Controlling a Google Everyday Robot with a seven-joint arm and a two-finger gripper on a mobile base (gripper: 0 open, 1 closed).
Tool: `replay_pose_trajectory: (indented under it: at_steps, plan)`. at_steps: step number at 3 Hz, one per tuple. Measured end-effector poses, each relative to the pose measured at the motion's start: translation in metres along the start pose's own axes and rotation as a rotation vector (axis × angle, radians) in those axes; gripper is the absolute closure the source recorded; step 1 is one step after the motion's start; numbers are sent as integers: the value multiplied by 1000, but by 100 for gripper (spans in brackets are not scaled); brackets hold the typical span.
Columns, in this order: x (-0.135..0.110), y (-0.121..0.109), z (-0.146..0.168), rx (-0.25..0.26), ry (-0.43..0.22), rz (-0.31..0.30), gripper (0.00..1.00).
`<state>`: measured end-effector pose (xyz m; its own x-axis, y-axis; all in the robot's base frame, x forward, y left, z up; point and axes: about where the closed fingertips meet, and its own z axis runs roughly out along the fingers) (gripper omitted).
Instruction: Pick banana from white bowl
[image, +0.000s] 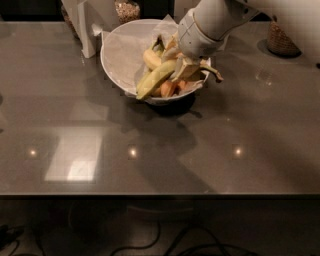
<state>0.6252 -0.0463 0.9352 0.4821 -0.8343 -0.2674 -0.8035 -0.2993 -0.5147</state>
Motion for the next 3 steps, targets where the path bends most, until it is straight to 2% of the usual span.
replay_pose_trajectory:
  at_steps: [1,3]
  plan:
    - [-6,-3,-15,9,1,-20,100]
    - [-9,8,-64,12,-3,-54,100]
